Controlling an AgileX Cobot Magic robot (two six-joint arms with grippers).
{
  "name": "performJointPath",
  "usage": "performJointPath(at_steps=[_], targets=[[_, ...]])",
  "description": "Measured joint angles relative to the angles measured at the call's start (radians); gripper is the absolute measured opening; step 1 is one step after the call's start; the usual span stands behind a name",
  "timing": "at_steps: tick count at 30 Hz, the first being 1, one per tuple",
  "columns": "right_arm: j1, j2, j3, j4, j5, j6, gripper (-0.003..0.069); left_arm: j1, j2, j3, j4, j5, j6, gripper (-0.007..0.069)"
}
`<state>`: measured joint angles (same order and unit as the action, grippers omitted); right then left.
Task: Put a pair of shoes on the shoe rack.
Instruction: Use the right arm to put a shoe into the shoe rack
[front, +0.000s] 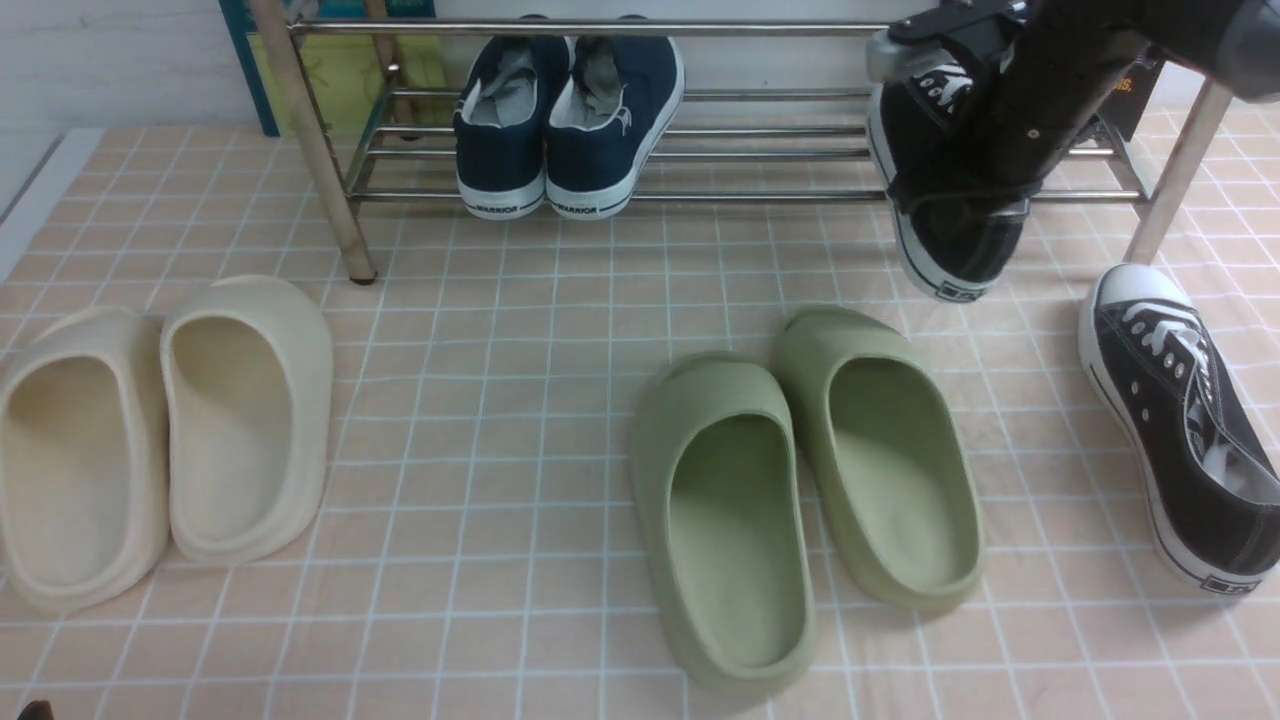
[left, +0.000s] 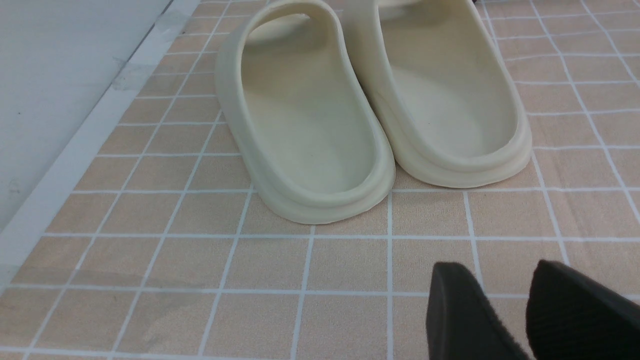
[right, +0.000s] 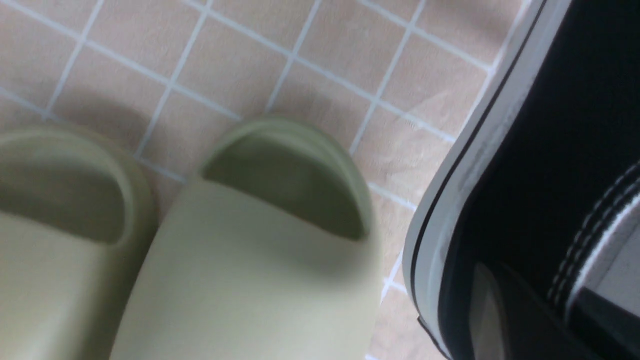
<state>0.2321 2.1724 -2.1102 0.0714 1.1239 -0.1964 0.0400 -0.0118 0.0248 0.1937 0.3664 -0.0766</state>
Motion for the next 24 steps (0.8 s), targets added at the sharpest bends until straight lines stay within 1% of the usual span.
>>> performJointPath(at_steps=[4, 9, 13, 15, 18, 19, 21, 24], targets=[[0.000, 0.066, -0.099, -0.030, -0.013, -0.012, 0.0004, 0.000, 0.000, 0.000, 0.000, 0.000, 0.000, 0.0239], [0.000, 0.100, -0.135, -0.071, -0.055, -0.023, 0.0013, 0.000, 0.000, 0.000, 0.000, 0.000, 0.000, 0.0239], [0.000, 0.116, -0.140, -0.105, -0.084, -0.024, 0.0059, 0.000, 0.000, 0.000, 0.000, 0.000, 0.000, 0.0239], [0.001, 0.117, -0.146, -0.115, -0.110, -0.026, 0.0113, 0.000, 0.000, 0.000, 0.000, 0.000, 0.000, 0.0239], [0.001, 0.114, -0.155, -0.133, -0.129, -0.027, 0.0230, 0.000, 0.000, 0.000, 0.000, 0.000, 0.000, 0.0239], [0.001, 0.114, -0.156, -0.134, -0.127, -0.026, 0.0238, 0.000, 0.000, 0.000, 0.000, 0.000, 0.000, 0.0239], [-0.001, 0.114, -0.182, -0.134, -0.074, 0.003, 0.0339, 0.000, 0.000, 0.000, 0.000, 0.000, 0.000, 0.0239], [-0.001, 0.101, -0.220, -0.126, 0.021, 0.031, 0.0407, 0.000, 0.000, 0.000, 0.000, 0.000, 0.000, 0.0239]])
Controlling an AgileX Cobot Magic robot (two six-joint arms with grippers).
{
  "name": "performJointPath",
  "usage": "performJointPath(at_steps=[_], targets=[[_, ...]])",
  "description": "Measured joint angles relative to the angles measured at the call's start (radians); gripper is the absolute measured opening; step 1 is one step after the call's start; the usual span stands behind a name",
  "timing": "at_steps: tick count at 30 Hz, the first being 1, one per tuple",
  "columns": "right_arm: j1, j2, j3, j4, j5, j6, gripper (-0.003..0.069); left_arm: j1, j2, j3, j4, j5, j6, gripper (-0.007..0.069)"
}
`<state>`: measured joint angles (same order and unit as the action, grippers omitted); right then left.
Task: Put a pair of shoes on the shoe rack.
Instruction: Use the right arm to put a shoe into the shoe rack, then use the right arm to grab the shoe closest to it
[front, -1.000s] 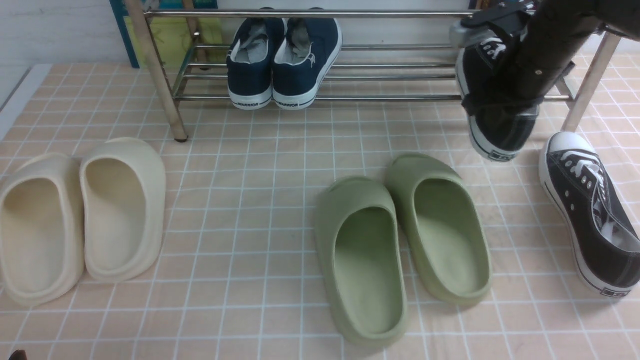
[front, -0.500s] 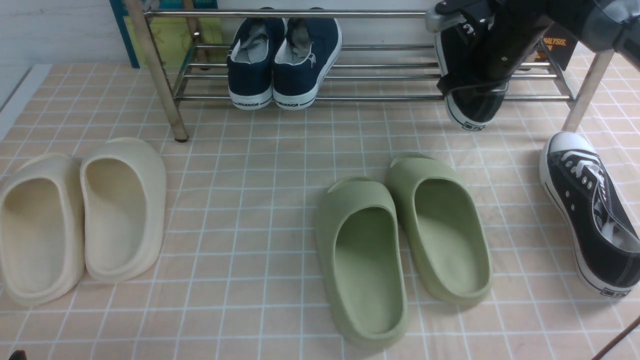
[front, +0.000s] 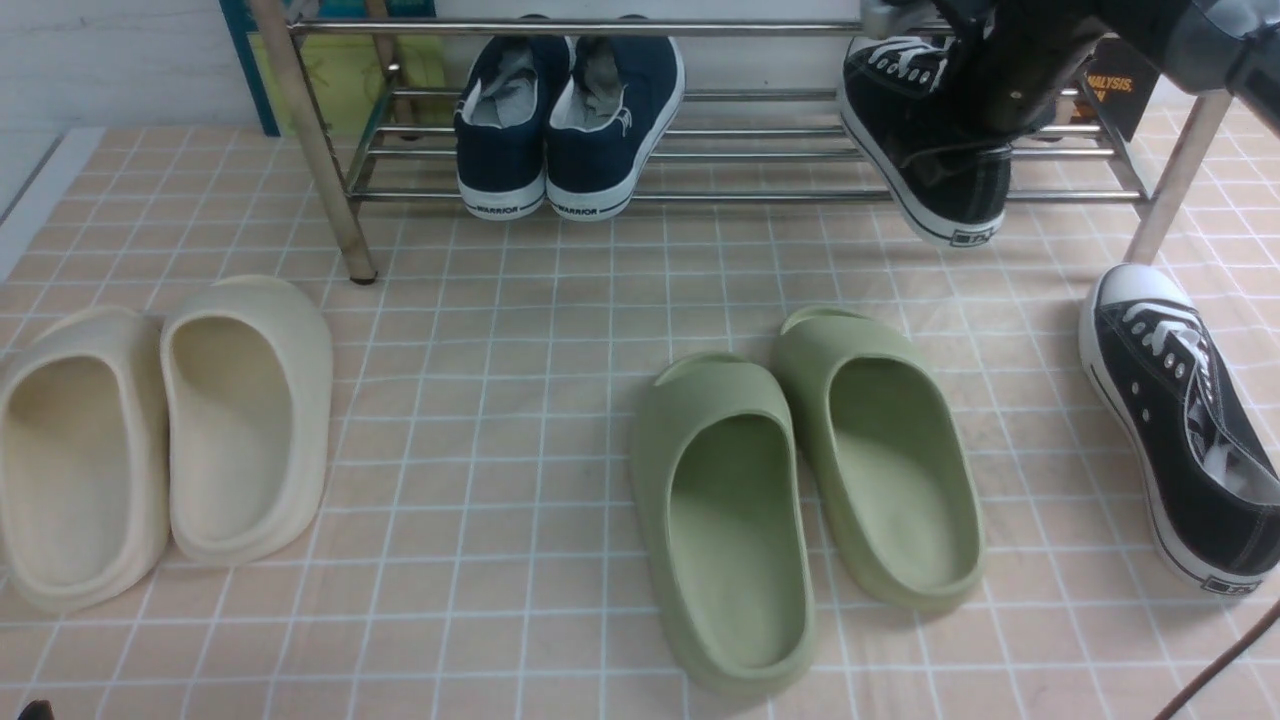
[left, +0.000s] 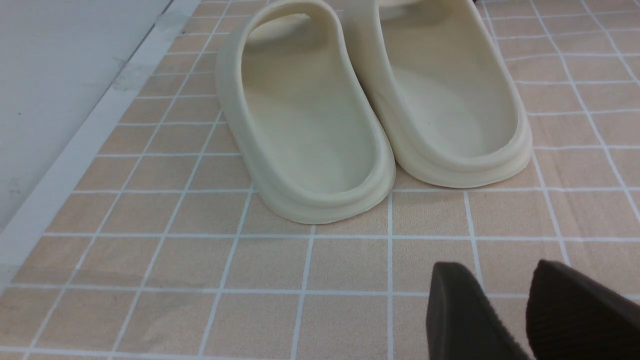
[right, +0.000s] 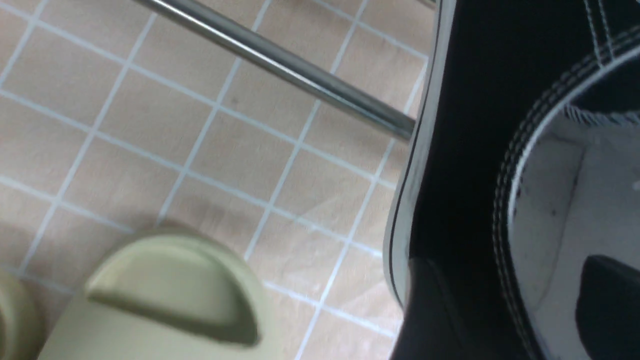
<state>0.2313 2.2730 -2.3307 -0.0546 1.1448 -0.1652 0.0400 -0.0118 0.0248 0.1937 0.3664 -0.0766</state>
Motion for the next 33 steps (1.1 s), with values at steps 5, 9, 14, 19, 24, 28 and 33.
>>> performJointPath(at_steps=[5, 9, 14, 19, 24, 28, 33], targets=[[0.000, -0.083, -0.003, 0.001, 0.094, 0.025, 0.0433, 0.000, 0.000, 0.000, 0.000, 0.000, 0.000, 0.0239], [-0.001, -0.200, 0.125, 0.001, 0.096, 0.058, 0.0434, 0.000, 0.000, 0.000, 0.001, 0.000, 0.000, 0.0239], [-0.001, -0.400, 0.446, 0.014, 0.096, 0.070, 0.0434, 0.000, 0.000, 0.000, 0.001, 0.000, 0.000, 0.0239], [-0.001, -0.553, 0.784, 0.015, 0.096, 0.099, 0.0434, 0.000, 0.000, 0.000, 0.001, 0.001, 0.000, 0.0239], [-0.001, -0.617, 1.058, -0.063, 0.053, 0.183, 0.0434, 0.000, 0.000, 0.000, 0.001, 0.001, 0.000, 0.0239], [-0.001, -0.619, 1.178, -0.133, -0.078, 0.278, 0.0434, 0.000, 0.000, 0.000, 0.001, 0.001, 0.000, 0.0239], [-0.001, -0.618, 1.254, -0.181, -0.250, 0.353, 0.0434, 0.000, 0.000, 0.000, 0.001, 0.001, 0.000, 0.0239]])
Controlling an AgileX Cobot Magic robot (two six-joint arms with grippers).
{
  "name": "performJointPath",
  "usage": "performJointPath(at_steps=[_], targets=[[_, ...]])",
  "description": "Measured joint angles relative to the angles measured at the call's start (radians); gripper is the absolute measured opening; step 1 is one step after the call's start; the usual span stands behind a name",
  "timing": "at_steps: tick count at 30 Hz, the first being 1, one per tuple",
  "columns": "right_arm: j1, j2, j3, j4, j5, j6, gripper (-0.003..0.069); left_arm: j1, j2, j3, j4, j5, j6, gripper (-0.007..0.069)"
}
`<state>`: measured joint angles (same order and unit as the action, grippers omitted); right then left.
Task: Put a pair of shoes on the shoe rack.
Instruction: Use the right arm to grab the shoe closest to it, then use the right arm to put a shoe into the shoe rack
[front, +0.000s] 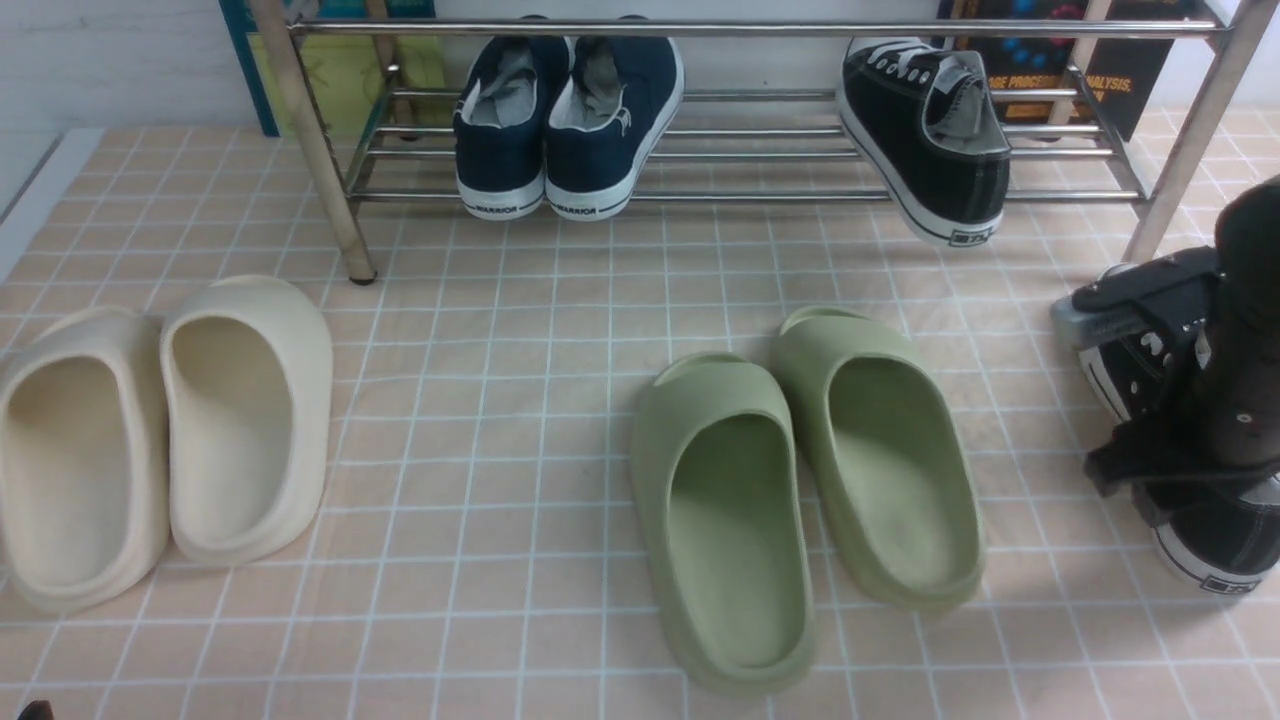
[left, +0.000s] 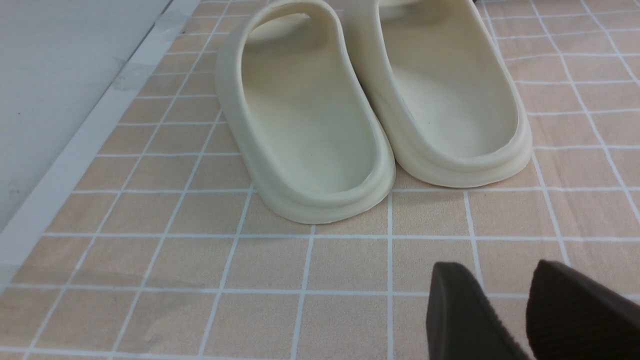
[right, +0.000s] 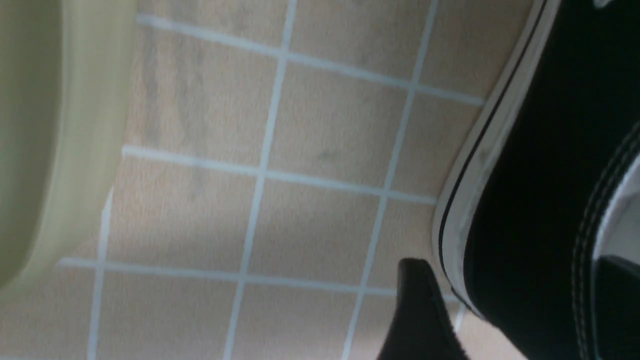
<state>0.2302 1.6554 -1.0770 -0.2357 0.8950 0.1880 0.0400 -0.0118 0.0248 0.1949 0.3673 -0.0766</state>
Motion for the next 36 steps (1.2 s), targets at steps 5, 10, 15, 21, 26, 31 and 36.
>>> performJointPath(at_steps=[5, 10, 15, 21, 26, 31, 36], targets=[[0.000, 0.028, 0.007, -0.038, -0.062, 0.043, 0.0434, 0.000, 0.000, 0.000, 0.000, 0.000, 0.000, 0.0239], [0.000, 0.061, 0.008, -0.055, -0.056, 0.054, 0.0381, 0.000, 0.000, 0.000, 0.000, 0.000, 0.000, 0.0239], [0.000, 0.061, 0.011, -0.066, -0.045, 0.054, 0.0188, 0.000, 0.000, 0.000, 0.000, 0.000, 0.000, 0.0239], [0.004, 0.056, -0.029, -0.057, 0.031, 0.018, 0.0000, 0.000, 0.000, 0.000, 0.000, 0.000, 0.000, 0.0239], [0.046, 0.005, -0.126, -0.011, 0.157, -0.035, 0.0000, 0.000, 0.000, 0.000, 0.000, 0.000, 0.000, 0.0239], [0.055, -0.022, -0.257, -0.010, 0.155, -0.071, 0.0000, 0.000, 0.000, 0.000, 0.000, 0.000, 0.000, 0.0239], [0.011, 0.001, -0.369, -0.044, 0.136, -0.083, 0.0000, 0.000, 0.000, 0.000, 0.001, 0.000, 0.000, 0.0239]])
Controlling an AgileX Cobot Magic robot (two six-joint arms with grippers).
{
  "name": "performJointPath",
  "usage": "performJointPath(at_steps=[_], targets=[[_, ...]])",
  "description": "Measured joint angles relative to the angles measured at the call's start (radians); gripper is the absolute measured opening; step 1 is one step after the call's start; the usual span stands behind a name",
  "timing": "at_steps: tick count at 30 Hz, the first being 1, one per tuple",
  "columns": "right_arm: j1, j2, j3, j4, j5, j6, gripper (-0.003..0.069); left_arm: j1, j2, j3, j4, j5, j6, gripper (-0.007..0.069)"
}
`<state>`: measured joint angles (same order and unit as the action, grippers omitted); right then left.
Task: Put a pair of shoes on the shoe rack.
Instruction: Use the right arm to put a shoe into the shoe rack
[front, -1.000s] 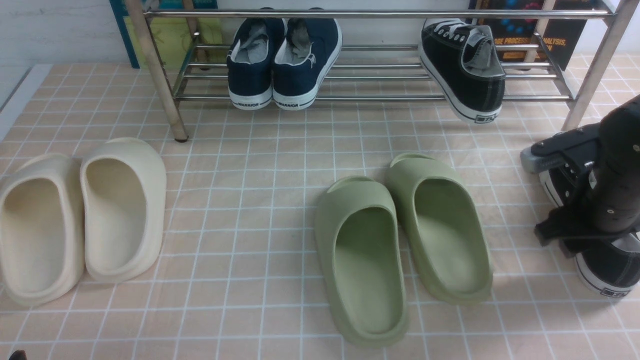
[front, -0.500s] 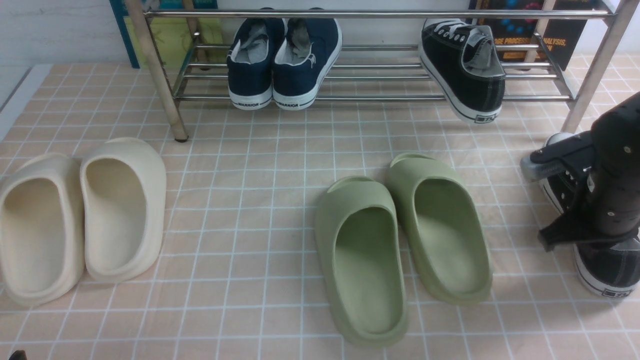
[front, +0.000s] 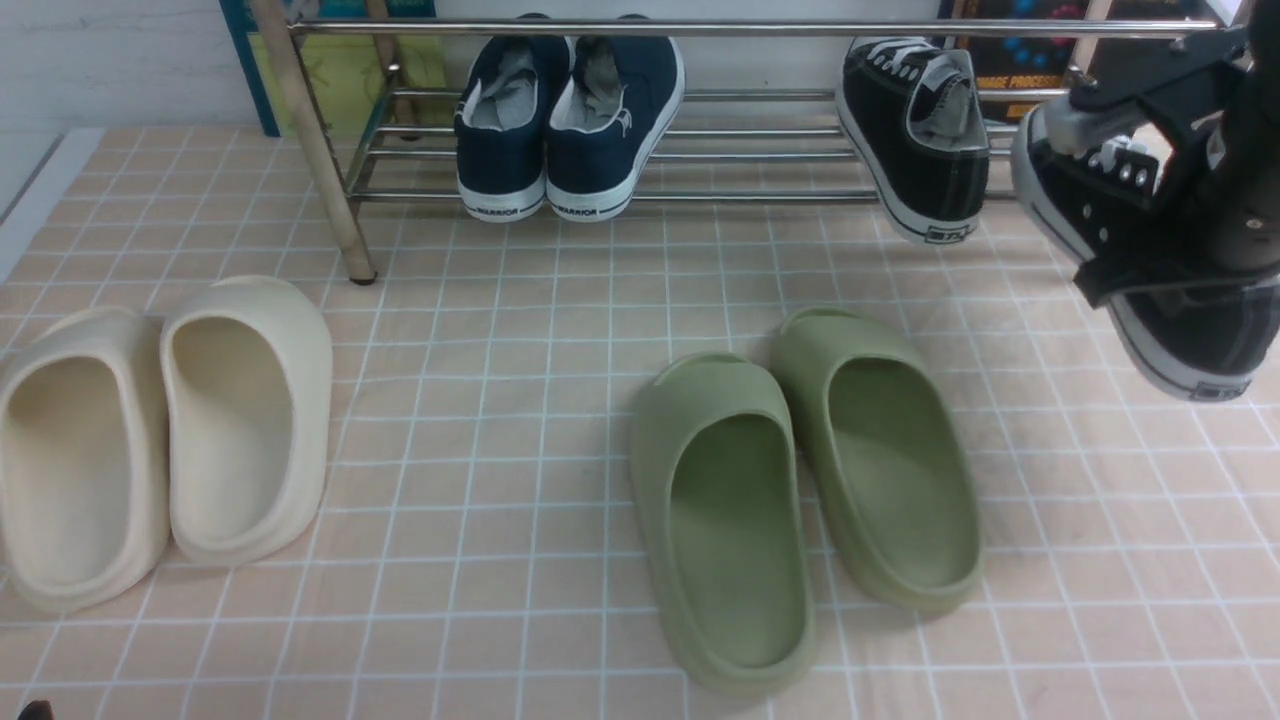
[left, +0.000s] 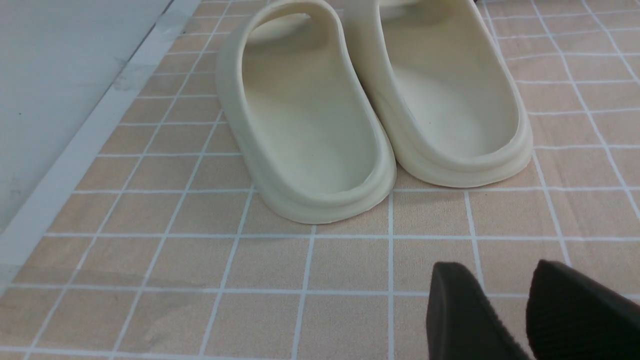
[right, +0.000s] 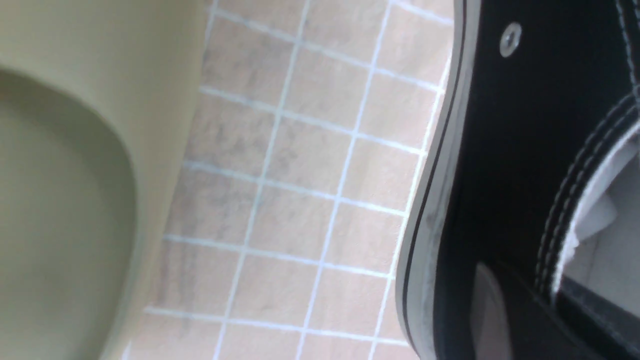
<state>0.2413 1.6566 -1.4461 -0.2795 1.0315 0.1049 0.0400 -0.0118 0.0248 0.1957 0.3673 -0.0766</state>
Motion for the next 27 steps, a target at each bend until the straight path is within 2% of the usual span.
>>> performJointPath(at_steps=[8, 19, 27], targets=[[-0.065, 0.069, -0.070, -0.010, 0.002, -0.065, 0.0000, 0.000, 0.000, 0.000, 0.000, 0.000, 0.000, 0.0239], [-0.069, 0.130, -0.087, 0.006, -0.147, -0.097, 0.0000, 0.000, 0.000, 0.000, 0.000, 0.000, 0.000, 0.0239], [-0.069, 0.247, -0.263, 0.040, -0.170, -0.097, 0.0000, 0.000, 0.000, 0.000, 0.000, 0.000, 0.000, 0.0239]])
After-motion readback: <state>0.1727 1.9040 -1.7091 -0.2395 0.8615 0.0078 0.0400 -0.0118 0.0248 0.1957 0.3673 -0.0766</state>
